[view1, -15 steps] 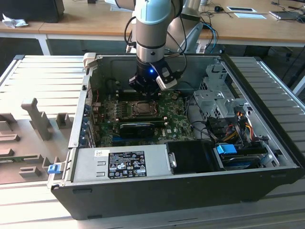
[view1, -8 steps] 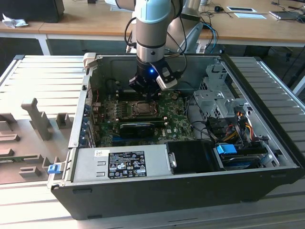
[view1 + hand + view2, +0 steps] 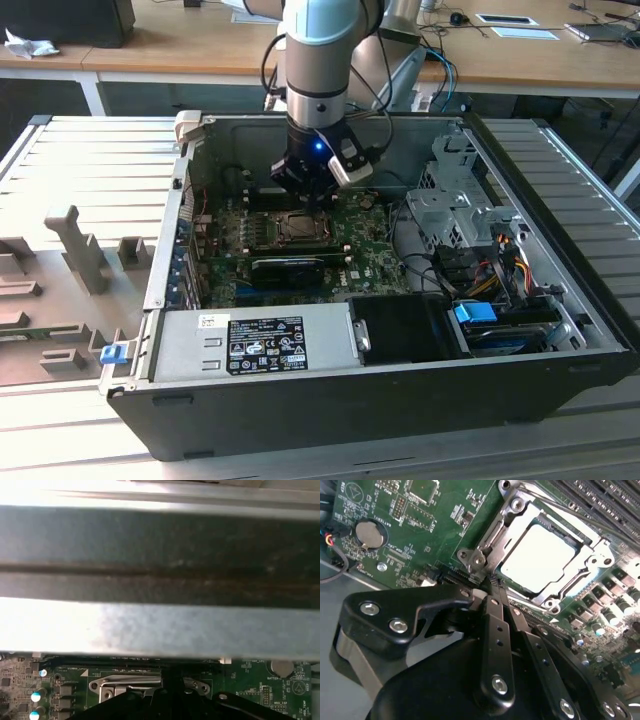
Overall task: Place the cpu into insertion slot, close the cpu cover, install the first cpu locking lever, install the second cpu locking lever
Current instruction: 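Install the first cpu locking lever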
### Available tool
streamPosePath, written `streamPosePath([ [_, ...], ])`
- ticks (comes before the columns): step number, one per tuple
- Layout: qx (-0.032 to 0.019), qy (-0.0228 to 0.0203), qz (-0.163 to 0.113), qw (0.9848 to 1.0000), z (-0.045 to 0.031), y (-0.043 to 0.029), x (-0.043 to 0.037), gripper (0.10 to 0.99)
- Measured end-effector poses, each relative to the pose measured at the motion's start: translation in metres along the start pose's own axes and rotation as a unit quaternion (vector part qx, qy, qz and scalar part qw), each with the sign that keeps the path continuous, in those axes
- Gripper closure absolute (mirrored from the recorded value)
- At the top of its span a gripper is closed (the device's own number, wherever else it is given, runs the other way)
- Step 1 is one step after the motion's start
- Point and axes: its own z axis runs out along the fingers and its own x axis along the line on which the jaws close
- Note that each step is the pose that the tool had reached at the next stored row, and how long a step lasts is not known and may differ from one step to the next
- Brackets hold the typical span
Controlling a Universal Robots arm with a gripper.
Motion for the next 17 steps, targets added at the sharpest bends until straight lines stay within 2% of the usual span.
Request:
streamPosePath([
  [3, 0.0068, 0.0004, 0.0, 1.0, 0.0031, -0.0001, 0.0, 0.98],
  [7, 0.0078, 0.0003, 0.0, 1.0, 0.0052, 0.0, 0.0, 0.98],
  [9, 0.0042, 0.0002, 0.0, 1.0, 0.006, 0.0003, 0.0, 0.98],
  [10, -0.0027, 0.0, 0.0, 1.0, 0.006, 0.0002, 0.0, 0.98],
  [11, -0.0068, -0.0002, 0.0, 1.0, 0.0061, 0.0002, 0.0, 0.98],
  [13, -0.0199, -0.0008, 0.001, 0.9998, 0.0065, 0.0005, -0.0001, 0.98],
  [15, -0.0221, -0.001, 0.001, 0.9998, 0.0038, 0.0008, -0.0002, 0.98],
  [17, -0.0216, -0.0008, 0.001, 0.9998, -0.0051, 0.0014, -0.0005, 0.98],
])
